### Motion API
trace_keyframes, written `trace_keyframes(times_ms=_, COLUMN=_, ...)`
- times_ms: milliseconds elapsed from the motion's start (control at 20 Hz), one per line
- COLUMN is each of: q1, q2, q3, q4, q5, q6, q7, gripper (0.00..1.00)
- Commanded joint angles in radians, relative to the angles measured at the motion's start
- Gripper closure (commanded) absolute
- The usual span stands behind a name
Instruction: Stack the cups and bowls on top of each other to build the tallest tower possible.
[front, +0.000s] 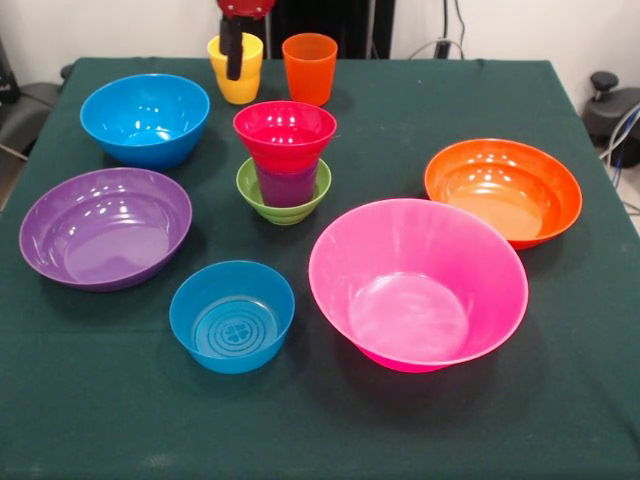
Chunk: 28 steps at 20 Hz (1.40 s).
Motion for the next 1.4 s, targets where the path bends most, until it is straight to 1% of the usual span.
trace_keyframes(times_ms=50, q1=0.010, q2=0.021, q3=0.136, q4=-0.035, q5=-0.074, q6=0.097, q7=-0.238, gripper=0.00)
trace_keyframes(times_ms=250, q1=0.002, q2=0.015, q3=0.161, q4=-0.031, q5=-0.088, q6=0.109, q7=-0.283, gripper=0.00)
trace_keyframes(times_ms=450, q1=0.002, q2=0.013, q3=0.171, q4=-0.031, q5=-0.106, q6=0.105, q7=-0.287, gripper=0.00)
trace_keyframes(times_ms=500, q1=-0.002, q2=0.012, q3=0.178, q4=-0.029, q5=-0.112, q6=0.111, q7=-0.283, gripper=1.00)
trace_keyframes(times_ms=650, q1=-0.005, q2=0.008, q3=0.187, q4=-0.026, q5=-0.116, q6=0.115, q7=-0.292, gripper=1.00)
trace_keyframes(times_ms=900, q1=-0.010, q2=0.001, q3=0.198, q4=-0.035, q5=-0.120, q6=0.137, q7=-0.283, gripper=1.00)
trace_keyframes(times_ms=1100, q1=-0.007, q2=-0.001, q3=0.195, q4=-0.042, q5=-0.122, q6=0.135, q7=-0.262, gripper=1.00)
trace_keyframes(times_ms=1150, q1=-0.009, q2=0.000, q3=0.198, q4=-0.048, q5=-0.111, q6=0.159, q7=-0.261, gripper=1.00)
trace_keyframes(times_ms=1200, q1=0.007, q2=-0.004, q3=0.181, q4=-0.057, q5=-0.121, q6=0.159, q7=-0.245, gripper=1.00)
trace_keyframes(times_ms=1300, q1=-0.008, q2=0.005, q3=0.206, q4=-0.063, q5=-0.131, q6=0.145, q7=-0.279, gripper=1.00)
trace_keyframes(times_ms=1400, q1=-0.010, q2=0.018, q3=0.208, q4=-0.066, q5=-0.124, q6=0.129, q7=-0.261, gripper=1.00)
